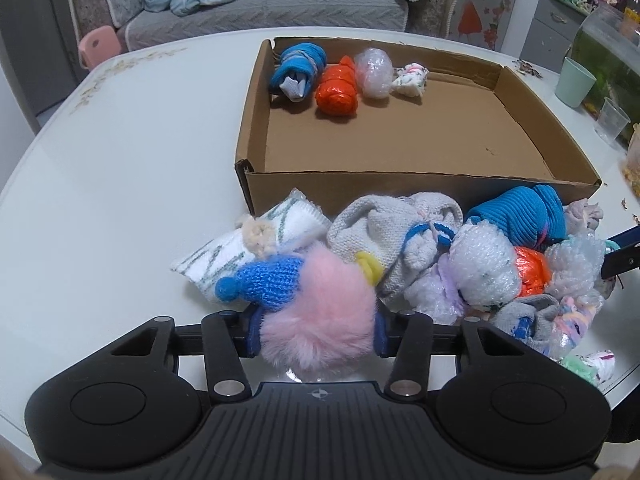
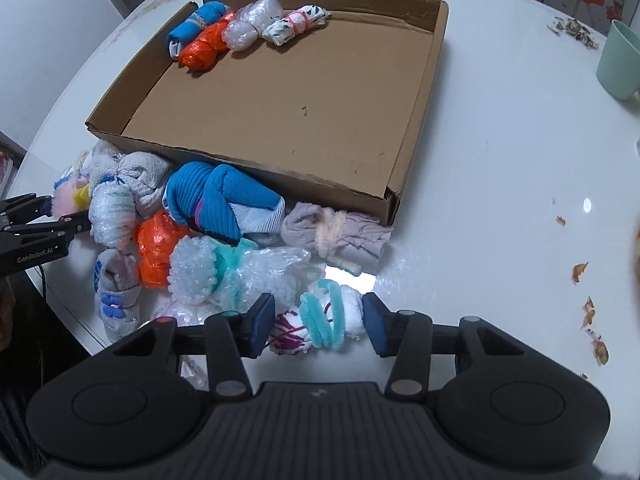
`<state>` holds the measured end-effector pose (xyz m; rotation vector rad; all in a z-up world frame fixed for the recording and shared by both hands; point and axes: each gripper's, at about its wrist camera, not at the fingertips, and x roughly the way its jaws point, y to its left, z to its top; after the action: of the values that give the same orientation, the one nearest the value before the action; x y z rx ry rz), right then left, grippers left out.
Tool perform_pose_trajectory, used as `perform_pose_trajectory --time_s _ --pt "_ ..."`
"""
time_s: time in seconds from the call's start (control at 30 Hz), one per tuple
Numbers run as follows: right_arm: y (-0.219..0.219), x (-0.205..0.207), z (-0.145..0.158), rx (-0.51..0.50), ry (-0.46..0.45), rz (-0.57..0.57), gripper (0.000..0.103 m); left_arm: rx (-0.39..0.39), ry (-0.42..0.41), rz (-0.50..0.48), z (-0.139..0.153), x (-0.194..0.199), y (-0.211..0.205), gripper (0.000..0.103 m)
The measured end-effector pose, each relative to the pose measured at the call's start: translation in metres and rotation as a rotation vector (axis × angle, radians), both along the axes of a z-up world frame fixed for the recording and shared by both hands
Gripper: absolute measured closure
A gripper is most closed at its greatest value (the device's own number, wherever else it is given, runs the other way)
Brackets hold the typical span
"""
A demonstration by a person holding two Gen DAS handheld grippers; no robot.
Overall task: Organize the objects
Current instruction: 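Grasp the pink fluffy bundle with the left gripper while the right grasps the teal-ringed bundle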
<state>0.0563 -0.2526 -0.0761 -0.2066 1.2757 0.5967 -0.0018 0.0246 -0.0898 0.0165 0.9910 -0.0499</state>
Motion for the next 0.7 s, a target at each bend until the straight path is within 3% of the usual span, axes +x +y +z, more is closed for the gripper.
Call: perform_pose_trajectory --time_s 0.7 --pt "-0.004 -0.004 0.009 0.008 -0.024 -0.014 0.06 0.047 -0.021 0.005 0.01 -0.011 0.002 0.05"
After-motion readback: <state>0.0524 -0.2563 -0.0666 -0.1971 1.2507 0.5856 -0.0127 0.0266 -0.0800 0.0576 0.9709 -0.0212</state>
